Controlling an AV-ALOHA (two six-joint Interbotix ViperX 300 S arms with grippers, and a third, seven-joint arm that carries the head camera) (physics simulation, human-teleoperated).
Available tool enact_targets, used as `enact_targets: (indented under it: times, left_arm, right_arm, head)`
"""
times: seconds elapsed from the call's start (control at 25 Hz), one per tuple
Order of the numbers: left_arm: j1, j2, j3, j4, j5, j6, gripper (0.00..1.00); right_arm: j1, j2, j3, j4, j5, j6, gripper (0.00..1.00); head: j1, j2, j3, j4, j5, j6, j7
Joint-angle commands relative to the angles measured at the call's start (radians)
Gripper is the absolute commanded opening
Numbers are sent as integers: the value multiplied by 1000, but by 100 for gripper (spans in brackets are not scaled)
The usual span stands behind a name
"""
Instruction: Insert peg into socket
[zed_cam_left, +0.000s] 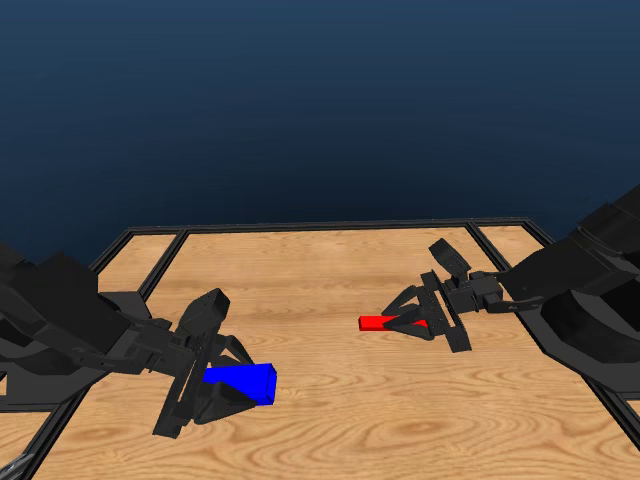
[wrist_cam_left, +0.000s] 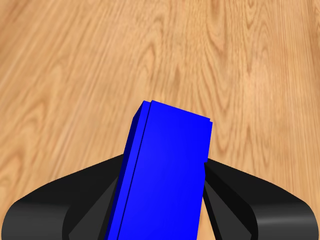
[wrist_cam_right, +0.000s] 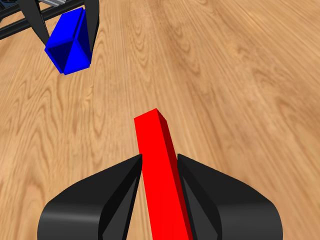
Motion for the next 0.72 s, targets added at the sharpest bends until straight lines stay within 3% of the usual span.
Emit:
enact_targets:
  times: [0.04,0.08,0.16,0.28,0.32,0.36,0.4,0.44,0.56,0.64,0.72]
  left_arm:
    - [10,-66,-24,-14,-41,68,0]
    - [-3,-94,-49,-7,-40,87,0]
    - [22,-122,-60,-2,-4,116,0]
    - [39,-167,-110,16,36,144,0]
    - [67,-156,-95,29,86,150,0]
    - [38,-168,-125,40,73,149,0]
    - [71,-191,-131,78,107,135,0]
    - [46,-176,-129,59,115,156,0]
    - [102,-184,-134,71,137,166,0]
    - [123,-220,-147,105,184,149,0]
    - [114,-183,-125,125,192,137,0]
  right_arm:
    - [20,-97,-37,24,98,-58,0]
    - [25,-117,-52,31,137,-69,0]
    - [34,-147,-90,45,217,-85,0]
    - [56,-170,-160,53,307,-115,0]
    - [64,-170,-185,54,338,-120,0]
    - [70,-173,-213,56,368,-128,0]
    - [77,-171,-232,57,385,-133,0]
    - [80,-174,-247,60,407,-138,0]
    - [97,-177,-300,64,476,-150,0]
    - [102,-183,-320,65,516,-159,0]
    - [103,-203,-344,63,559,-169,0]
  head:
    - [6,-19,-17,1,-15,-3,-5]
    - [9,-20,-17,2,-16,-3,-6]
    - [16,-19,-17,4,-17,-1,-7]
    - [25,-18,-16,6,-17,-1,-8]
    - [29,-18,-16,7,-17,-1,-7]
    - [33,-18,-16,9,-16,1,-7]
    - [37,-18,-15,10,-16,2,-6]
    - [39,-18,-15,11,-15,3,-5]
    - [51,-17,-15,14,-14,6,-3]
    - [55,-16,-15,16,-13,7,-4]
    - [60,-14,-15,17,-11,7,-7]
